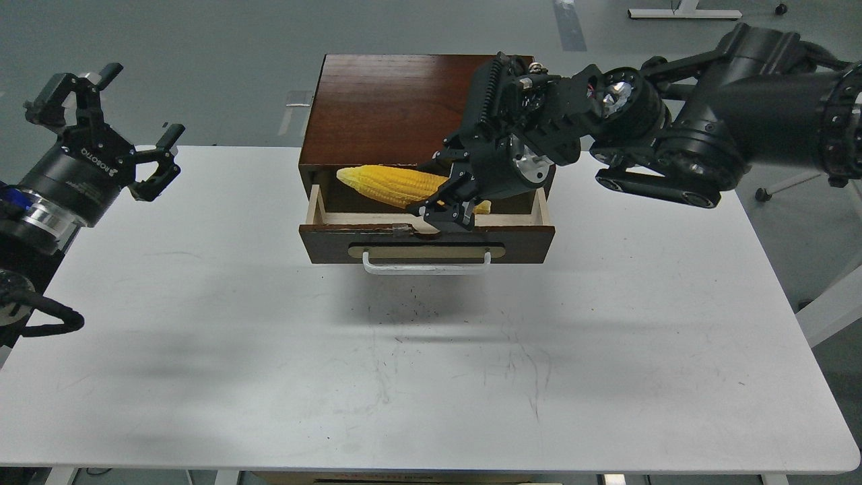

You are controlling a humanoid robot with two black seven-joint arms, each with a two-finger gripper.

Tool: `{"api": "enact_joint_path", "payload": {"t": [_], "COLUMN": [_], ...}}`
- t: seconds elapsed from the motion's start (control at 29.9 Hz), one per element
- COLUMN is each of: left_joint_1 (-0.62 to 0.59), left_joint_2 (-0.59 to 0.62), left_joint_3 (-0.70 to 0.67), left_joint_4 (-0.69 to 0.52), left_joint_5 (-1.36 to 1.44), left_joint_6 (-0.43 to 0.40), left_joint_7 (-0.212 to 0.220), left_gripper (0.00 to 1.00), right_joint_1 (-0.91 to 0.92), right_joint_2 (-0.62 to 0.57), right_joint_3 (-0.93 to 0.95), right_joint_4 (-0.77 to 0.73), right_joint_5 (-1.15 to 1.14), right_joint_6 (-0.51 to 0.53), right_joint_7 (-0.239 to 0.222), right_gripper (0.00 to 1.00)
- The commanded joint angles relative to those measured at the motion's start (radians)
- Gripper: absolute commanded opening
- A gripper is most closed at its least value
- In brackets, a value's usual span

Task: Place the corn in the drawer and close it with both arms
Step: 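Release the corn in the drawer and withdraw the right gripper, then bring the left gripper down in front of the drawer front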

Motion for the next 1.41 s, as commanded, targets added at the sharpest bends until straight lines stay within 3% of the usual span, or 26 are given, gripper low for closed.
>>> {"api": "enact_joint_path", "payload": {"t": [0.0, 0.3, 0.4, 0.5, 0.6, 0.84, 1.14, 1.3, 1.37], "left_joint_1": [-0.001, -0.006, -0.006, -0.006, -0.007, -0.081, -0.181, -0.169, -0.165], "left_joint_2": [0.001, 0.02, 0.02, 0.021, 0.021, 0.02, -0.005, -0.11, -0.139], "left_joint_3": [0.0, 0.008, 0.005, 0.005, 0.0, -0.003, 0.0, 0.022, 0.05], "left_joint_4": [0.0, 0.0, 0.0, -0.012, -0.06, -0.21, -0.435, -0.58, -0.587], "left_joint_5": [0.0, 0.023, 0.153, 0.241, 0.313, 0.545, 1.045, 1.478, 1.534], "left_joint_6": [0.0, 0.0, 0.0, 0.0, 0.0, 0.0, 0.0, 0.0, 0.0], "left_joint_7": [0.0, -0.008, -0.037, -0.039, -0.039, -0.039, -0.039, -0.039, -0.039], "left_gripper": [1.0, 1.0, 1.0, 1.0, 1.0, 1.0, 1.0, 0.98, 0.95], "right_joint_1": [0.005, -0.009, -0.12, -0.261, -0.499, -0.945, -1.089, -1.107, -1.11], "right_joint_2": [-0.059, -0.263, -0.353, -0.427, -0.487, -0.479, -0.478, -0.478, -0.478], "right_joint_3": [0.081, 0.193, 0.235, 0.336, 0.558, 1.0, 1.059, 1.06, 1.059], "right_joint_4": [0.006, 0.026, 0.041, 0.038, 0.026, 0.011, -0.041, -0.057, -0.063], "right_joint_5": [0.039, 0.356, 0.479, 0.543, 0.666, 0.896, 1.1, 1.104, 1.104], "right_joint_6": [0.003, 0.005, 0.005, 0.0, 0.0, 0.013, 0.036, 0.043, 0.043], "right_joint_7": [0.0, 0.0, 0.0, 0.0, 0.0, 0.0, 0.0, 0.0, 0.0], "right_gripper": [0.99, 0.99, 0.99, 0.99, 0.99, 0.99, 0.99, 0.99, 0.99]}}
